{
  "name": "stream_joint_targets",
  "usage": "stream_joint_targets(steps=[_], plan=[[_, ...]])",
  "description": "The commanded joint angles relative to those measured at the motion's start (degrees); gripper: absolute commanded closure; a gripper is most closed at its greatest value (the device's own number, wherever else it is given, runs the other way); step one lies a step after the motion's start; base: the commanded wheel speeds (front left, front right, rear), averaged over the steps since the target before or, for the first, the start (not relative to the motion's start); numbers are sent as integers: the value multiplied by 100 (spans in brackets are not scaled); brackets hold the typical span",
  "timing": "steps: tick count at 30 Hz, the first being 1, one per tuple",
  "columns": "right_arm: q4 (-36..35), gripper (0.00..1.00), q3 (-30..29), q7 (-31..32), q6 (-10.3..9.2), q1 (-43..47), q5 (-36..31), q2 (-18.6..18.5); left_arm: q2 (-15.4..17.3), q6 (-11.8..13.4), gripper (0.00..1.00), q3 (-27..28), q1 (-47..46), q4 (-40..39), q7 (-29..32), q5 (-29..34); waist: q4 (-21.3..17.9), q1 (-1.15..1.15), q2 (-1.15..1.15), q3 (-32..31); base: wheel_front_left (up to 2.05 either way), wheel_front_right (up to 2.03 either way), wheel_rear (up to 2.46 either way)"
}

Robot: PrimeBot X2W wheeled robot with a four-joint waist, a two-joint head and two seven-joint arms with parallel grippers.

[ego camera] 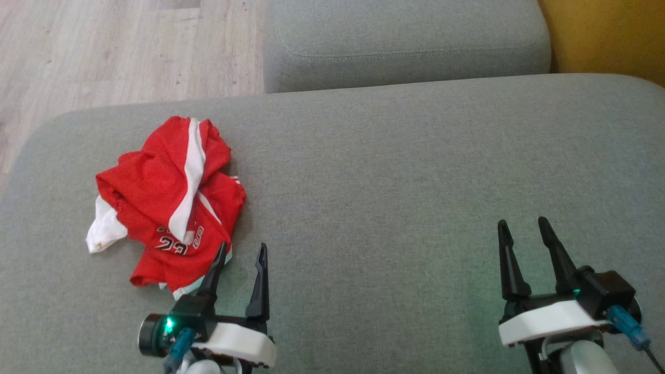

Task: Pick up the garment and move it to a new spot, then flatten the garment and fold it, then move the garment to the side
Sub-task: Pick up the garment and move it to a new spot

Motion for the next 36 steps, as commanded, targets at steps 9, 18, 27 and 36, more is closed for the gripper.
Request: stream_joint_targets(steps=[9, 18, 27, 36], plan=[[-220, 0, 308, -63, -4, -176, 48, -51, -82, -27, 0, 339, -280, -119, -71, 130, 275, 0, 0, -43, 0, 0, 0], [-283, 0, 701, -63, -4, -132, 107, -51, -78, 17, 0, 546, -200, -178, -71, 229, 736, 0, 0, -96, 0, 0, 0], [-269, 0, 932, -63, -4, -51, 142, -51, -83, -7, 0, 707, -91, -223, -71, 291, 1264, 0, 0, -190, 0, 0, 0], [-314, 0, 1181, -63, -4, -3, 215, -51, -101, -9, 0, 804, 98, -262, -71, 320, 1615, 0, 0, -246, 0, 0, 0]])
